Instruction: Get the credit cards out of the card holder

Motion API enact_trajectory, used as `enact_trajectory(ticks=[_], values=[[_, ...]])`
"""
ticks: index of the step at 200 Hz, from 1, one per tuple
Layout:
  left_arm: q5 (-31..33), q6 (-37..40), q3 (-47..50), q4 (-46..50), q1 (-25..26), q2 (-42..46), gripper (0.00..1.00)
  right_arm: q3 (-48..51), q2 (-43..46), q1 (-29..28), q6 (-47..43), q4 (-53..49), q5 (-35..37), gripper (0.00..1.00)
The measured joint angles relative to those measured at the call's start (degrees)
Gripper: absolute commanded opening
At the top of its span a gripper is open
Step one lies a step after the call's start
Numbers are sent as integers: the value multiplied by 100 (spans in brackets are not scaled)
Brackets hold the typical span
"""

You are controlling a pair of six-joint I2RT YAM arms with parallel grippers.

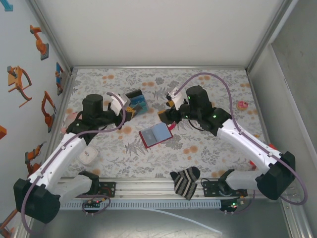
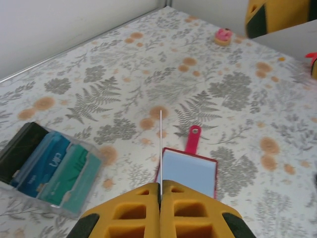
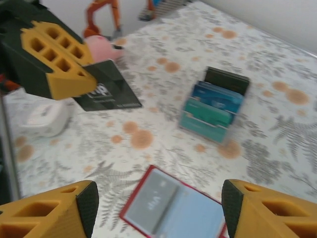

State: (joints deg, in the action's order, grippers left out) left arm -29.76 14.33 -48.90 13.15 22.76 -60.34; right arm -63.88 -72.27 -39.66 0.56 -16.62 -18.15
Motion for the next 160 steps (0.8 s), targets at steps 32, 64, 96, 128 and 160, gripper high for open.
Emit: enact_trajectory(ticks=[32,64,96,128,160], values=[[68,466,-212,-199,-254,-553,0,0,-166,0,177,-61,848,66],[33,879,-584,-352,-525,-1202,0,0,-260,0,313,-111,1368,67],[-114,1207,-890,-566,-765,-1777,0,0,-260,0,424,-116,1779,66],[-295,1508,-1213,-686,-968,-2396,0,0,-284,0,529,-118,2111,66],[-459,1840,-1679,-721,-1172,-3106,0,0,-452,0,612,-136,2288,66]])
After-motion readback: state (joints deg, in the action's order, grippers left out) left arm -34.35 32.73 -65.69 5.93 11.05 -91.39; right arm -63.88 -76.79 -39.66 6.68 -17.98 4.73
